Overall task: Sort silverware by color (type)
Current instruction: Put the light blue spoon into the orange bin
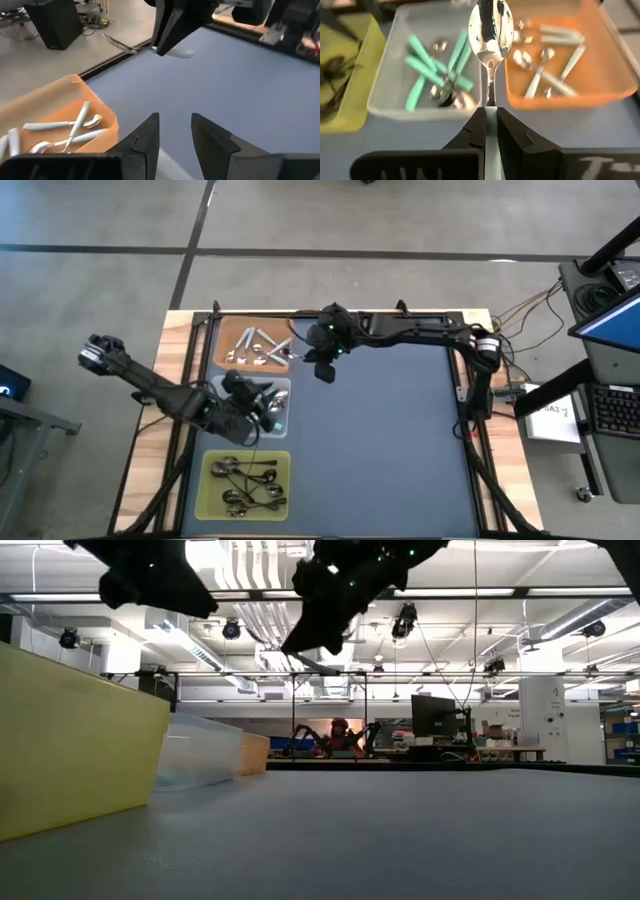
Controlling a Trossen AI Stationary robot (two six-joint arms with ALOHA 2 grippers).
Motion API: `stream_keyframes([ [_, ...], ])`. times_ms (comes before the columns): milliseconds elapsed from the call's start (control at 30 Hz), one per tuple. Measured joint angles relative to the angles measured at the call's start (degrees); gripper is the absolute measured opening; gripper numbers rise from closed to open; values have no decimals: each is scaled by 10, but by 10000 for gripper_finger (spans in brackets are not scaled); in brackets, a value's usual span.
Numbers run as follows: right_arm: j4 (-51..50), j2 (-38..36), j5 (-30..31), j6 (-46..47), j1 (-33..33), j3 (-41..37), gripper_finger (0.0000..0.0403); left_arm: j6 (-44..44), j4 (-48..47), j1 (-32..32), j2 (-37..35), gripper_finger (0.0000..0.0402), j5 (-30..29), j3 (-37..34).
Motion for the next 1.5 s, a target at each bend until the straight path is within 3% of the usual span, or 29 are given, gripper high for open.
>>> stream_keyframes([
  [233, 80, -2, 3, -6, 0, 0, 14, 77, 123, 62, 0, 96, -2, -2],
  [500, 115, -4, 2, -65, -3, 0, 13, 82, 182, 160, 0, 96, -51, -2],
  [800, 116, -5, 2, -121, -11, 0, 13, 82, 236, 220, 0, 96, 43, 0],
  [1233, 129, -7, -1, -178, -11, 0, 13, 102, 286, 255, 0, 95, 45, 0],
  [1367, 129, -7, 0, -181, -15, 0, 13, 109, 291, 259, 0, 73, 45, 0],
  [1500, 132, -9, -2, -184, -23, 0, 13, 110, 295, 260, 0, 22, 44, 0],
])
